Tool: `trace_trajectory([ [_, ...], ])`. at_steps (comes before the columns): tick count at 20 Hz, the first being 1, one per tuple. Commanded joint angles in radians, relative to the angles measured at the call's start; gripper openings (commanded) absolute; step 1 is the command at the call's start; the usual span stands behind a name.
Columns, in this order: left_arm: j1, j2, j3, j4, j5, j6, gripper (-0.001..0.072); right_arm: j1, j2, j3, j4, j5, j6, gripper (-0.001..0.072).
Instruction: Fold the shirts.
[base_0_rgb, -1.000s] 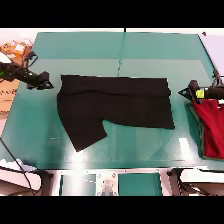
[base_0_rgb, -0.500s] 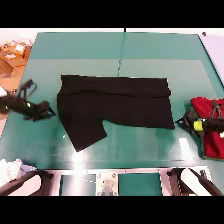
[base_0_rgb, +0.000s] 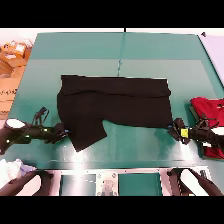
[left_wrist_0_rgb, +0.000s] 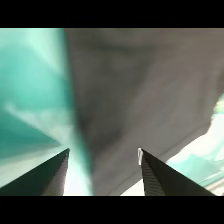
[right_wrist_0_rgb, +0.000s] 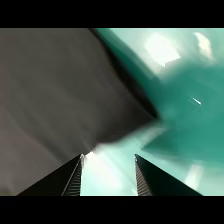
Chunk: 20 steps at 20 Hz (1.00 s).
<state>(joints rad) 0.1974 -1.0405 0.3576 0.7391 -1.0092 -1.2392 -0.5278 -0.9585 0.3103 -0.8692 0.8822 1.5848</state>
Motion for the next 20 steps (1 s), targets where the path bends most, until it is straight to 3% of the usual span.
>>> trace_trajectory([
  [1, -0.129, -0.027, -0.051, -0.13, 0.194, 0.036, 0.0513, 0.071, -0.094, 0.0, 0.056, -0.141, 0.0, 0.0408],
  [2, -0.159, -0.029, -0.047, -0.14, 0.204, 0.038, 0.0362, 0.087, -0.122, 0.013, 0.058, -0.153, 0.0, 0.0407],
  [3, -0.165, -0.029, -0.033, -0.132, 0.191, 0.051, 0.0155, 0.098, -0.143, 0.026, 0.058, -0.159, 0.0, 0.0403],
  [4, -0.165, -0.029, -0.007, -0.101, 0.154, 0.054, 0.0023, 0.104, -0.161, 0.043, 0.06, -0.16, 0.0, 0.0397],
  [5, -0.165, -0.029, 0.021, -0.063, 0.116, 0.045, 0.0022, 0.109, -0.173, 0.058, 0.062, -0.159, -0.003, 0.0321],
  [6, -0.165, -0.029, 0.054, -0.008, 0.073, 0.021, 0.0021, 0.109, -0.177, 0.073, 0.064, -0.149, -0.053, 0.0096],
  [7, -0.165, -0.029, 0.089, 0.054, 0.029, -0.015, 0.0021, 0.107, -0.176, 0.09, 0.053, -0.13, -0.1, 0.0018],
  [12, -0.165, 0.055, 0.247, 0.357, -0.237, -0.151, 0.0021, 0.03, -0.158, 0.175, -0.124, 0.109, -0.088, 0.0016],
  [16, -0.165, 0.184, 0.257, 0.382, -0.36, -0.182, 0.0021, -0.041, -0.044, 0.175, -0.238, 0.246, -0.032, 0.0016],
  [20, -0.165, 0.2, 0.295, 0.348, -0.327, -0.173, 0.0021, -0.044, 0.068, 0.212, -0.169, 0.287, -0.043, 0.0016],
])
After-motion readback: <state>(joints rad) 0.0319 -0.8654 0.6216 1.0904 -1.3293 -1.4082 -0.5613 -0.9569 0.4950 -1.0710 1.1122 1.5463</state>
